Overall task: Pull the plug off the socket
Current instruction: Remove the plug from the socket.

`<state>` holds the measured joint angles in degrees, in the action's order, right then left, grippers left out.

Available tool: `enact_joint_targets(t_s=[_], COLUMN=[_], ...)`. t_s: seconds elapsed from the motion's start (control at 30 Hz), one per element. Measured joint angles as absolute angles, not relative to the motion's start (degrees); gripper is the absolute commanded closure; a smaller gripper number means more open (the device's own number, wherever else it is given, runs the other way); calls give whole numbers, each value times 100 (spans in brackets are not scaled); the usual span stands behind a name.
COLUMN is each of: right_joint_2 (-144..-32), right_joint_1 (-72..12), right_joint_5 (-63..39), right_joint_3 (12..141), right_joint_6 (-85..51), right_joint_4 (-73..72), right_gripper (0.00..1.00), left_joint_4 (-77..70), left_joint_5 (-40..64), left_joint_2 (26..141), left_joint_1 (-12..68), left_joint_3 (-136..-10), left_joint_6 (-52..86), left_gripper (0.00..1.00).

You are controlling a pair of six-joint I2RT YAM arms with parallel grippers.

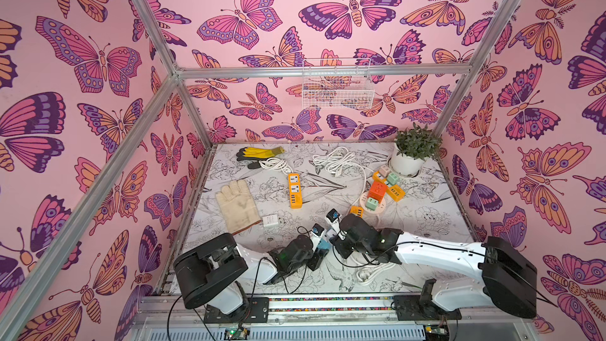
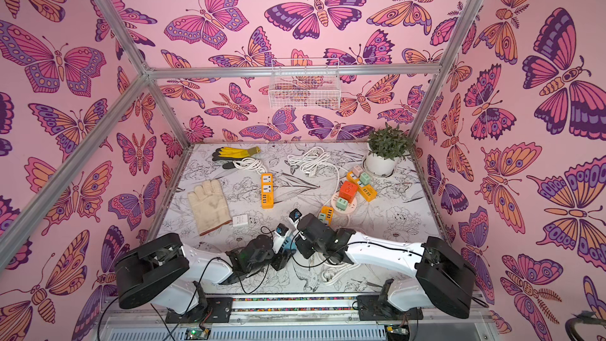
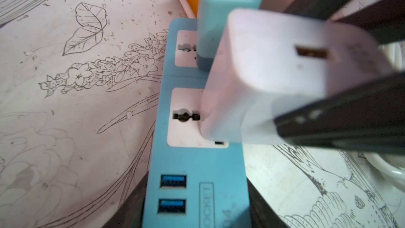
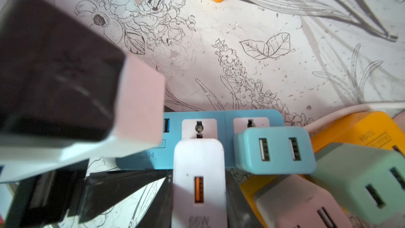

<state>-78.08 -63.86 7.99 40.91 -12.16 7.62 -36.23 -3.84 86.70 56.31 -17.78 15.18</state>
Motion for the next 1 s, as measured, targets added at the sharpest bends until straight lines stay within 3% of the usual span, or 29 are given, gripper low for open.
enact_joint_targets(t_s=[0.3, 0.63, 0.8, 1.0], right_joint_2=[-8523, -7719, -7666, -7994], right_joint_1=[-6563, -6270, -6272, -6276], right_joint_5=[1229, 596, 429, 290], right_joint_3=[5127, 4239, 3988, 4036], right_joint_6=[-1319, -1330, -1334, -1350], right_joint_4=[1623, 939, 456, 187], right_gripper=[90, 89, 89, 90], left_joint_4=[-3354, -3142, -2759, -2335], left_joint_5=[-565, -268, -257, -432], left_joint_2=[8532, 8296, 7944, 7113], left_joint_1=[5540, 5542, 5537, 5365], left_joint_3=[-1793, -1841, -1767, -1472], left_joint_6=[1594, 1525, 1472, 1520], left_gripper=[53, 50, 43, 27])
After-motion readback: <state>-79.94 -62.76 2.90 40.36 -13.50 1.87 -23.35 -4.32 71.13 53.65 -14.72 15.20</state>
